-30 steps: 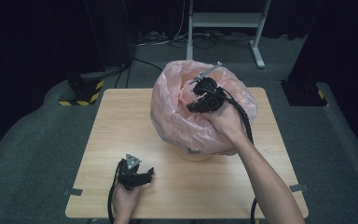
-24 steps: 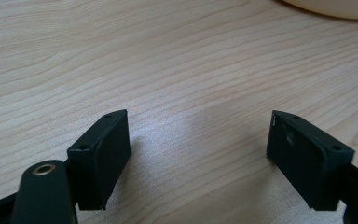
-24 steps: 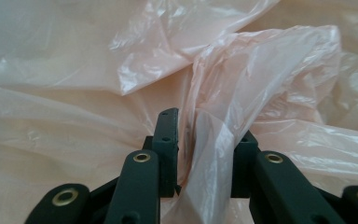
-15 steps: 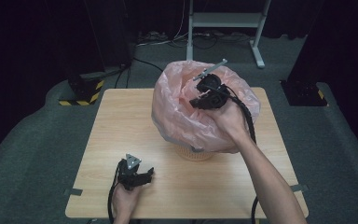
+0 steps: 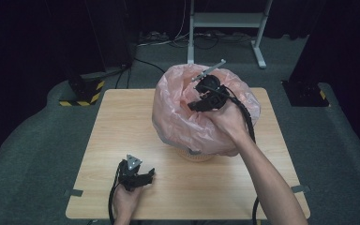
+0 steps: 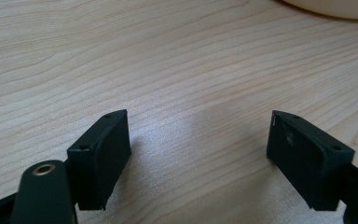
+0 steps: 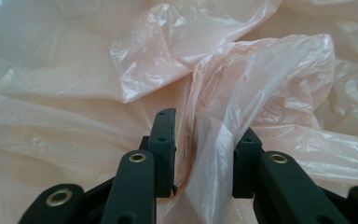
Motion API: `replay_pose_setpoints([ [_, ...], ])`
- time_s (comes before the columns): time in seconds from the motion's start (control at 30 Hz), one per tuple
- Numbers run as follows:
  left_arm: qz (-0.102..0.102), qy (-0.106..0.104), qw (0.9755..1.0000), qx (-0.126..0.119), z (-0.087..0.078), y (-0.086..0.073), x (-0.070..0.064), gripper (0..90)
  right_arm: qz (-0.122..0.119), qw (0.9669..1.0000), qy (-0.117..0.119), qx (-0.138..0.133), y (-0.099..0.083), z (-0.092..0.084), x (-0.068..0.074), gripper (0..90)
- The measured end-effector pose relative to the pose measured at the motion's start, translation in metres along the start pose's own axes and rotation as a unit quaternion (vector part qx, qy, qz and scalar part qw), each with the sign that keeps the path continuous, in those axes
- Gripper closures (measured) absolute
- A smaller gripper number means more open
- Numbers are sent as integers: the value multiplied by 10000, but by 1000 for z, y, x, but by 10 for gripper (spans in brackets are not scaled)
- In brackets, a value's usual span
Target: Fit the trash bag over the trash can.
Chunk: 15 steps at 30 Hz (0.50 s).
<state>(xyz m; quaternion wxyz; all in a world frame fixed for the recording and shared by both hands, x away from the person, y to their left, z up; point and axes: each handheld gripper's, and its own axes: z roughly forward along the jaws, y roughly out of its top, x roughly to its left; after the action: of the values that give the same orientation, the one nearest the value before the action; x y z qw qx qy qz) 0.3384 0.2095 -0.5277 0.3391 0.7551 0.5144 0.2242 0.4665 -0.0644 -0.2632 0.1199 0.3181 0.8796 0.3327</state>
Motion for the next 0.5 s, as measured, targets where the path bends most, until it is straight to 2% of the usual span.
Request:
replay_pose_setpoints([
  [0.1, 1, 1, 10000, 1, 0, 0, 0, 216, 29, 10000, 15, -21, -1, -2, -3, 689],
  [0.23, 0, 0, 10000, 0, 0, 0, 0, 216, 29, 9999, 76, 61, 0, 2, -1, 836],
  [0.3, -2, 0, 10000, -2, 0, 0, 0, 216, -121, 9996, 54, 237, 0, 8, 2, 866],
  [0.4, 1, -1, 10000, 2, 0, 0, 0, 216, -313, 9979, -39, 560, 0, 19, 8, 870],
  [0.5, -1, -2, 10000, 2, 0, 0, 0, 216, -324, 9977, -47, 600, -1, 20, 9, 818],
])
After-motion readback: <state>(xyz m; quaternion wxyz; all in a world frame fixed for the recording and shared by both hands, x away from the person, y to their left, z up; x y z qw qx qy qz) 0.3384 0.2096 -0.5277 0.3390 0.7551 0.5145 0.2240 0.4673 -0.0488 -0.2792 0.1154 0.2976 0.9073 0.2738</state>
